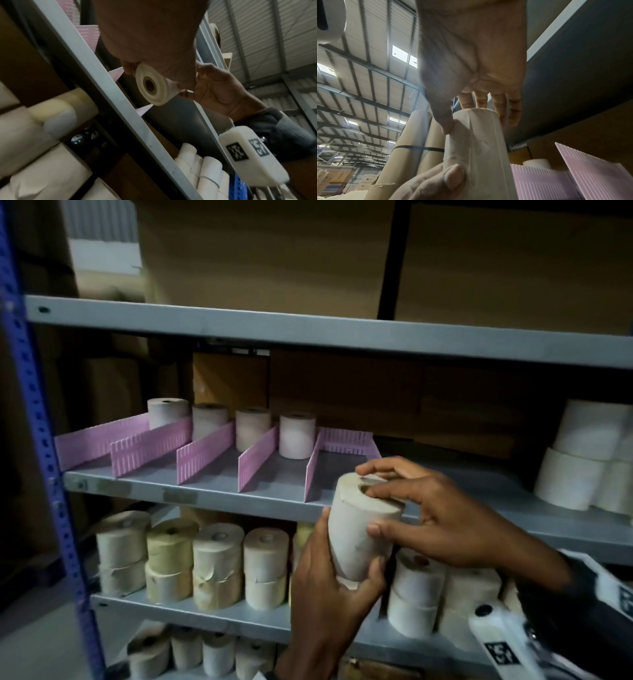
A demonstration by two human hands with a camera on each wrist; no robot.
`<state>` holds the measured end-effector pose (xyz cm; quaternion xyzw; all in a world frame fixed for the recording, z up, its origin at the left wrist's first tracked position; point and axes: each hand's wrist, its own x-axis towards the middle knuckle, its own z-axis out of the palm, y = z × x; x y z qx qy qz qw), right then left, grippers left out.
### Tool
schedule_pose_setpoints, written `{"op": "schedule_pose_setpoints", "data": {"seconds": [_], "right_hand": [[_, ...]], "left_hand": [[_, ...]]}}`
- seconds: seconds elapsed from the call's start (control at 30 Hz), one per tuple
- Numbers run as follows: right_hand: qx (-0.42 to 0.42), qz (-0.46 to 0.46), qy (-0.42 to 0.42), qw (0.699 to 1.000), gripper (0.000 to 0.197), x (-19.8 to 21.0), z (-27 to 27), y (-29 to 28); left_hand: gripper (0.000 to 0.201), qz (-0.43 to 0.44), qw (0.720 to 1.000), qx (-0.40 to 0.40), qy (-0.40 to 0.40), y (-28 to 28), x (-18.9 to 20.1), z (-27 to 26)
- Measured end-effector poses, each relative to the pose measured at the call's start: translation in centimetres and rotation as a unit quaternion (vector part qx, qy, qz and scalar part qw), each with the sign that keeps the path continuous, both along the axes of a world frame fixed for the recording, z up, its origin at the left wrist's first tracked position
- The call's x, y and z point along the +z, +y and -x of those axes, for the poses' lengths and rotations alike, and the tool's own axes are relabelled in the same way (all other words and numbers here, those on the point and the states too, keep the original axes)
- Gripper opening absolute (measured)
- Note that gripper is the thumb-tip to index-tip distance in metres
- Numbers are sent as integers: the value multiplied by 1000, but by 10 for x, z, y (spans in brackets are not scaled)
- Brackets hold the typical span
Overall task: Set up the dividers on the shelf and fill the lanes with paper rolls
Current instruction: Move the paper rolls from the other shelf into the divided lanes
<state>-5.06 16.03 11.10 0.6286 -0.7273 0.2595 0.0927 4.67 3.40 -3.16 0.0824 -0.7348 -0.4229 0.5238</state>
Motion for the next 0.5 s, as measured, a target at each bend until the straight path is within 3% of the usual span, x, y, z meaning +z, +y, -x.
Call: {"op": "schedule_pose_setpoints", "data": {"seconds": [0.17,0.3,0.4,0.5], "right_hand": [[-19,4,38,999,46,10,29,-30],[-46,-28,90,994,40,19,57,-52],[-47,-53,91,993,37,25,77,-65],[-41,-60,80,994,35,26,96,-78]], "left_hand": [[78,79,992,84,47,-13,4,24],[72,190,970,136,63,-17,-12,42],[63,235,959,154,30,-15,-24,55],[69,253,954,155,-43,-19,-27,66]]}}
